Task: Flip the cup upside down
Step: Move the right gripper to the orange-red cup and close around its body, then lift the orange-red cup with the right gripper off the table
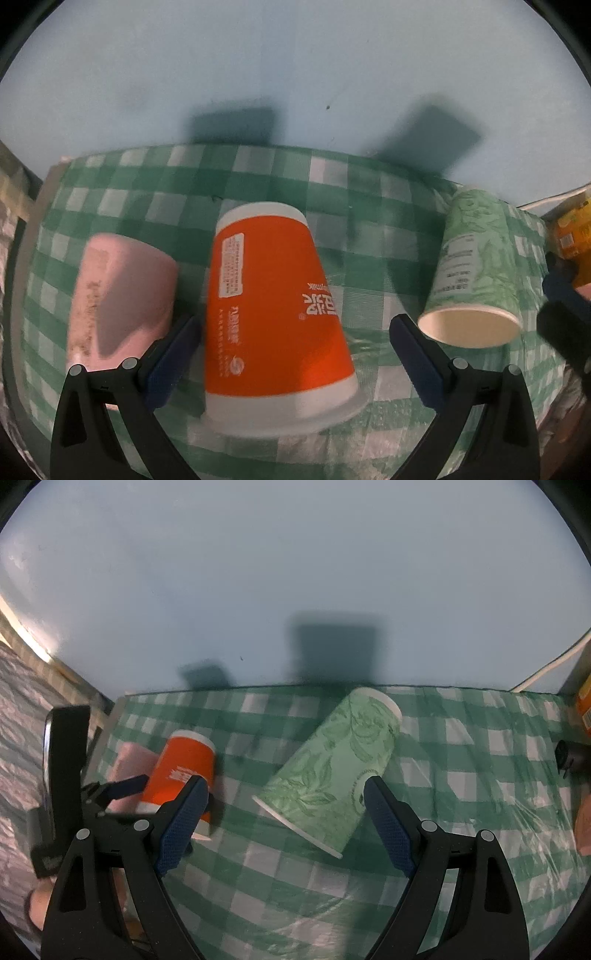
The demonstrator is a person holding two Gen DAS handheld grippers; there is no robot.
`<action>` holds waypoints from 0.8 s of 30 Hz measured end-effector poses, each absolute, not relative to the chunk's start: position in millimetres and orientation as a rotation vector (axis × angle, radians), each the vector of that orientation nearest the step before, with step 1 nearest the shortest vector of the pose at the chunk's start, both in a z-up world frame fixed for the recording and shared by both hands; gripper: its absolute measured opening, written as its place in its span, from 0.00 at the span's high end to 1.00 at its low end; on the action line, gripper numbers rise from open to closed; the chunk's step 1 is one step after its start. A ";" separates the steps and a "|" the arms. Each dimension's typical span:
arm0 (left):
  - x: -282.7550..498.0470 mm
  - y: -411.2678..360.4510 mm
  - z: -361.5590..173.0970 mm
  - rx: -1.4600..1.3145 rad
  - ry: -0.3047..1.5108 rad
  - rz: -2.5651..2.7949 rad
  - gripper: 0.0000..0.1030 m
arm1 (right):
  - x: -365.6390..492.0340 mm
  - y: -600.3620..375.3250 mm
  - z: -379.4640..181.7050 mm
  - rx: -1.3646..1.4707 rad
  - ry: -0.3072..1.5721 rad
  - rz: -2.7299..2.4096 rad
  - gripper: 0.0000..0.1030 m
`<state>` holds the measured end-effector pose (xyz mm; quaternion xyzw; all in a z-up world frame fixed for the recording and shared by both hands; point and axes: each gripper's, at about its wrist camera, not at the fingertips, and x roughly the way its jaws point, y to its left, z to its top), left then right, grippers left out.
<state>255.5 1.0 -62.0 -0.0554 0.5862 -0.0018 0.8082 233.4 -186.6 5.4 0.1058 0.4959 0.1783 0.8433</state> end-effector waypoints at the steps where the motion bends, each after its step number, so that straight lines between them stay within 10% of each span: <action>1: 257.8 0.1 -66.1 -0.116 1.263 0.000 0.00 | 232.4 -186.3 3.1 0.216 1.051 0.382 0.17; 8: 267.4 -2.7 -83.3 -0.103 1.314 -0.015 0.22 | 231.7 -187.1 -2.9 0.213 1.059 0.385 0.17; 24: 218.3 -30.5 -42.9 0.028 1.139 -0.124 0.24 | 204.2 -198.6 4.0 0.222 1.024 0.417 0.17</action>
